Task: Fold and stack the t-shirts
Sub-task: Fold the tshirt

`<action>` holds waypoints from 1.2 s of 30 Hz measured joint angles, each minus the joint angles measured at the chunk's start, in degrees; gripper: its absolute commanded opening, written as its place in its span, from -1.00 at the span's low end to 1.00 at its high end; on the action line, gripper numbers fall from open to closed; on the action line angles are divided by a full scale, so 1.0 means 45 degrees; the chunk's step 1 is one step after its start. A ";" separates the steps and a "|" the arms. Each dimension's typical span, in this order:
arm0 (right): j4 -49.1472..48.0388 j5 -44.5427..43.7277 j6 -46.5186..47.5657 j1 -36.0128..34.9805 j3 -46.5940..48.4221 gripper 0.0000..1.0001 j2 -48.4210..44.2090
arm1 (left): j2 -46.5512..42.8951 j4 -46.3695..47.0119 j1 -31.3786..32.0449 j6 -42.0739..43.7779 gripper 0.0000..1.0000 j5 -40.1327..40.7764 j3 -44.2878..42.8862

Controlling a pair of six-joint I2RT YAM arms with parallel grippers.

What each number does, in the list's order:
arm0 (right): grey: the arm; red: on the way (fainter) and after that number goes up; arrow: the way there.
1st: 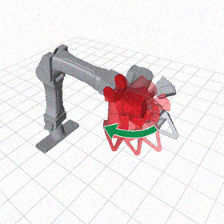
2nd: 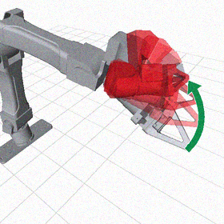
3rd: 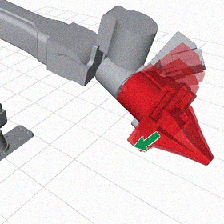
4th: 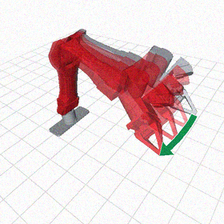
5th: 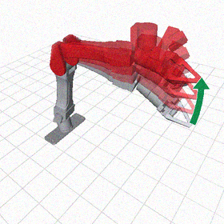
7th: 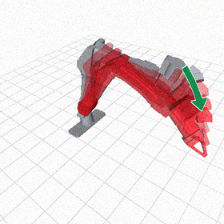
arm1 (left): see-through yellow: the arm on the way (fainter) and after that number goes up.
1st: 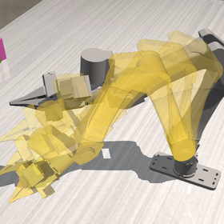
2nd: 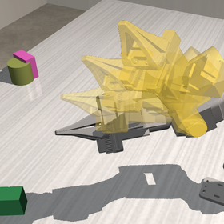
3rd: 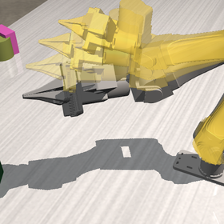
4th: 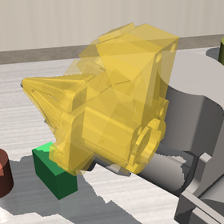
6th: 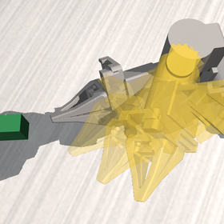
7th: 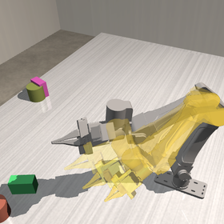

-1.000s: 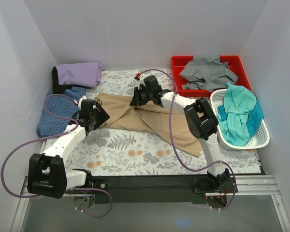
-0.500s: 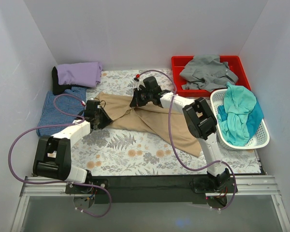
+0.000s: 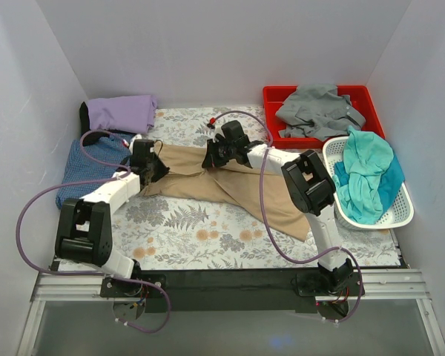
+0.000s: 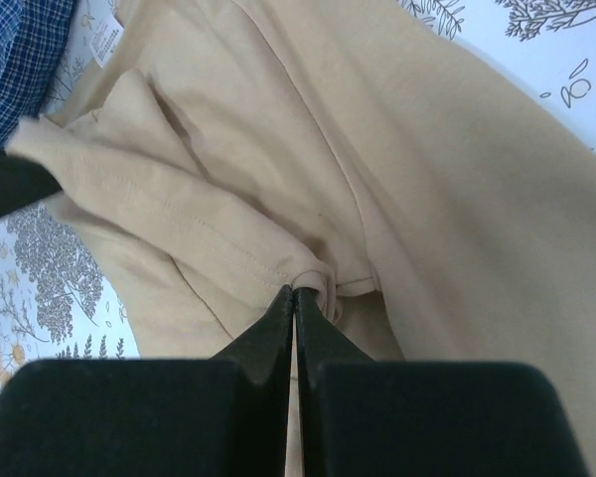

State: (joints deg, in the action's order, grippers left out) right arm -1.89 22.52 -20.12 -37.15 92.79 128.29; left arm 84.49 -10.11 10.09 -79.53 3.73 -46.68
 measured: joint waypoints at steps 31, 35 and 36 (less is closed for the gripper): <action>-0.0670 -0.2404 0.1685 0.0078 -0.0835 -0.36 -0.0806 | 0.5790 0.2064 -0.0228 0.1851 -0.62 -0.1467 -0.7116; -0.0675 -0.2579 0.1817 0.0087 -0.0835 -0.36 -0.0831 | 0.6785 0.1642 -0.0228 0.1802 -0.36 -0.1666 -0.8306; -0.0670 -0.2613 0.1826 0.0087 -0.0840 -0.36 -0.0855 | 0.6970 0.1394 -0.0228 0.1812 -0.29 -0.1661 -0.8427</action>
State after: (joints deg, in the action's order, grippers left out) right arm -4.91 10.76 -11.90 -36.75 89.01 124.44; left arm 115.85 -3.84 9.06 -71.37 -3.75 -84.60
